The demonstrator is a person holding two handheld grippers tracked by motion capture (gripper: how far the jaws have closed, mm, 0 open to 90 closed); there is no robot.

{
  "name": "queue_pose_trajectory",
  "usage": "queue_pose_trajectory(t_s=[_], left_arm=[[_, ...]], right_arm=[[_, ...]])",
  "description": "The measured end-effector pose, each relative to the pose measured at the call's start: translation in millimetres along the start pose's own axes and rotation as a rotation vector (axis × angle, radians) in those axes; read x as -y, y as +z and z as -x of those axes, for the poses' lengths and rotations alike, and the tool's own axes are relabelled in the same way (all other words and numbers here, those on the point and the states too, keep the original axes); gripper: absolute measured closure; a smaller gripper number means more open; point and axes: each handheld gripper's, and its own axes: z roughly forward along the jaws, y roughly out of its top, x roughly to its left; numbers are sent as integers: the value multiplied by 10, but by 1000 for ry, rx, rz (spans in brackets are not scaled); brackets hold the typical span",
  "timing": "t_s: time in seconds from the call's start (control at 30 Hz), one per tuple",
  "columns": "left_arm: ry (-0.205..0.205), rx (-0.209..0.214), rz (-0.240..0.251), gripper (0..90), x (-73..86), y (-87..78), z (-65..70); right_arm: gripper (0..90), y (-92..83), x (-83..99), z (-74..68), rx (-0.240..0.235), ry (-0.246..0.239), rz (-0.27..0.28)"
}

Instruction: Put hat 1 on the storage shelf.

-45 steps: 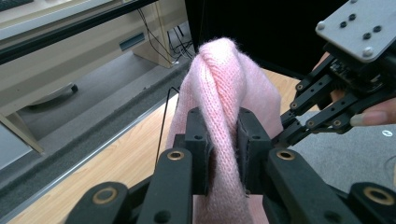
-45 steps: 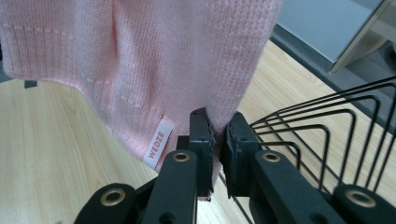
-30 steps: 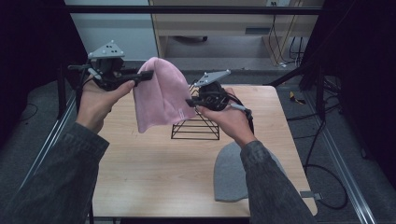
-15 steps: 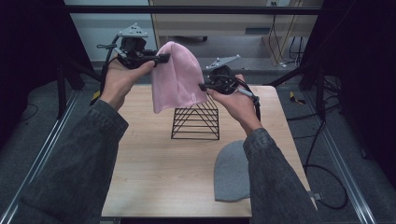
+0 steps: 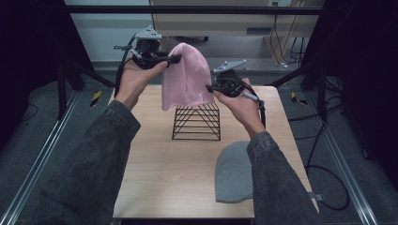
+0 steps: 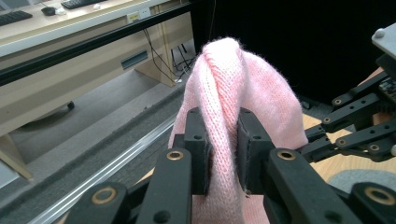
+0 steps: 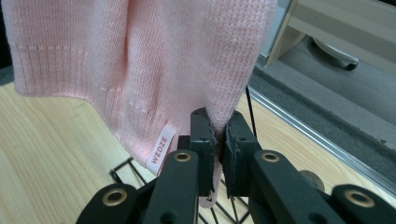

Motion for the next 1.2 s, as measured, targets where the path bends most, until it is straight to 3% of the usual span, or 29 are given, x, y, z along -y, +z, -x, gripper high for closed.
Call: queue_pose_trajectory(t_s=[0.53,1.03,1.2], left_arm=[[4,16,11,762,98,219,127],[-5,53,3,760,292,269,210],[13,66,-17,760,347,268,261]], right_arm=[[841,-50,237,51,25,15,-4],[840,-36,439,-25,37,-12,-14],[841,-49,527,-45,34,-19,-22]])
